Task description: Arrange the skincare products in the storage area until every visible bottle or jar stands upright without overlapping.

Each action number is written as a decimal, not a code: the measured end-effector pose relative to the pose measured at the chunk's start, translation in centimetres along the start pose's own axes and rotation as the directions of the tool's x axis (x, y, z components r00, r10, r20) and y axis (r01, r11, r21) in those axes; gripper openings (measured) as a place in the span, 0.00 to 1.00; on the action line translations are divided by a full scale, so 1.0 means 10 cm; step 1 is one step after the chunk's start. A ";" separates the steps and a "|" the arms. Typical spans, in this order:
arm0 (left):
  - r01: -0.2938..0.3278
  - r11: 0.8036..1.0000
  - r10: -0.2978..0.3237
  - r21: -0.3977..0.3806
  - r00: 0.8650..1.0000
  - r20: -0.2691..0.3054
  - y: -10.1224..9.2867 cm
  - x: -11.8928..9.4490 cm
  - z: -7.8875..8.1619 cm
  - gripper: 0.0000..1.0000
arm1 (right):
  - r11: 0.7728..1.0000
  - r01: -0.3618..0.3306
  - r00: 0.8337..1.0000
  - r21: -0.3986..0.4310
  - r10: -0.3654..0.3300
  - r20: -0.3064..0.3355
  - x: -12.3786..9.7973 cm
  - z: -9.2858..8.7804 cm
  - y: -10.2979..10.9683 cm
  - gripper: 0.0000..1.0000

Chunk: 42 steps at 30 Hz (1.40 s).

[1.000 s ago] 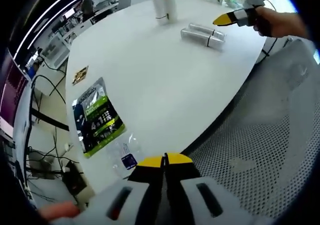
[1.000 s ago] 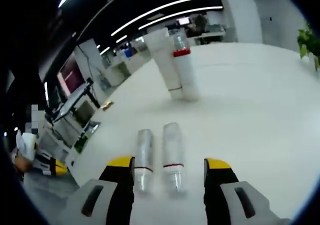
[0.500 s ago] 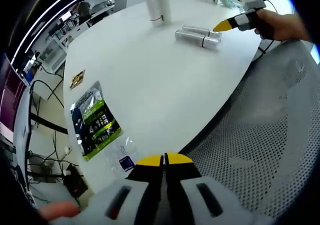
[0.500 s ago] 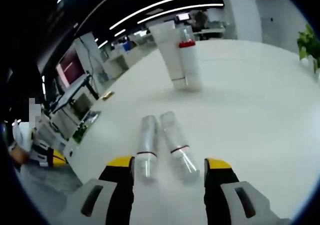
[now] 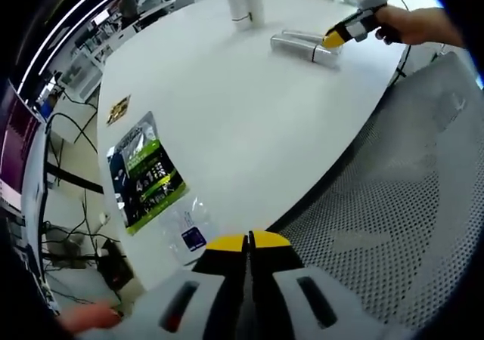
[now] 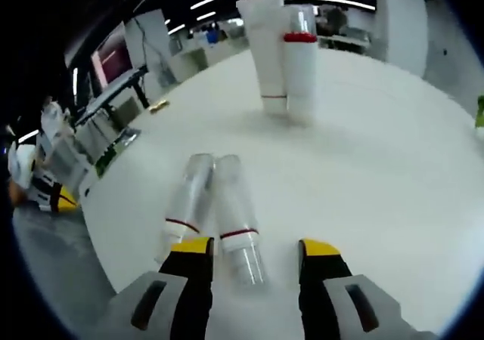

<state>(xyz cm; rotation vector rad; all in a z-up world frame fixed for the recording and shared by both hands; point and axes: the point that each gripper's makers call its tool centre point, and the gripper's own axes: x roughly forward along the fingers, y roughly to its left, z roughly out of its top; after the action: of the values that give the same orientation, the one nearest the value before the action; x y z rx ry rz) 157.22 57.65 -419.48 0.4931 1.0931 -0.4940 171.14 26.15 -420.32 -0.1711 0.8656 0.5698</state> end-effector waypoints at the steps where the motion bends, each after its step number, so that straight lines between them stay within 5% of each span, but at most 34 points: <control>1: -0.002 1.000 0.002 -0.005 1.000 -0.001 0.00 0.00 0.00 0.00 | 0.999 -0.002 1.000 -0.032 0.002 -0.003 0.01 0.01 0.00 0.37; 4: -0.006 1.000 0.006 -0.014 1.000 -0.011 0.02 0.01 -0.02 0.00 | 0.988 -0.010 1.000 -0.154 0.006 -0.026 0.03 -0.04 -0.03 0.23; 7: -0.014 1.000 0.014 -0.028 1.000 -0.020 0.04 0.01 -0.04 0.00 | 0.978 -0.017 1.000 -0.208 0.019 0.005 0.05 -0.04 -0.03 0.21; 22: -0.027 0.996 0.024 -0.083 0.999 -0.041 0.10 0.02 -0.09 0.00 | 0.967 -0.116 0.992 -0.225 0.125 0.030 0.11 -0.04 -0.06 0.15; 36: -0.007 0.997 0.001 -0.070 0.997 -0.081 0.07 0.05 -0.17 0.00 | 0.974 -0.116 0.992 -0.195 0.125 0.035 0.11 -0.05 -0.02 0.15; 42: -0.005 0.997 0.001 -0.075 0.999 -0.053 0.06 0.03 -0.13 0.00 | 0.972 -0.106 0.993 -0.208 0.114 0.026 0.11 -0.06 -0.01 0.15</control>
<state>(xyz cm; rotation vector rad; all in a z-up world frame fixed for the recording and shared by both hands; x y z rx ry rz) 156.84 58.87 -420.18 0.4442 1.1573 -0.4379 171.37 26.28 -421.52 -0.3014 0.7817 0.7649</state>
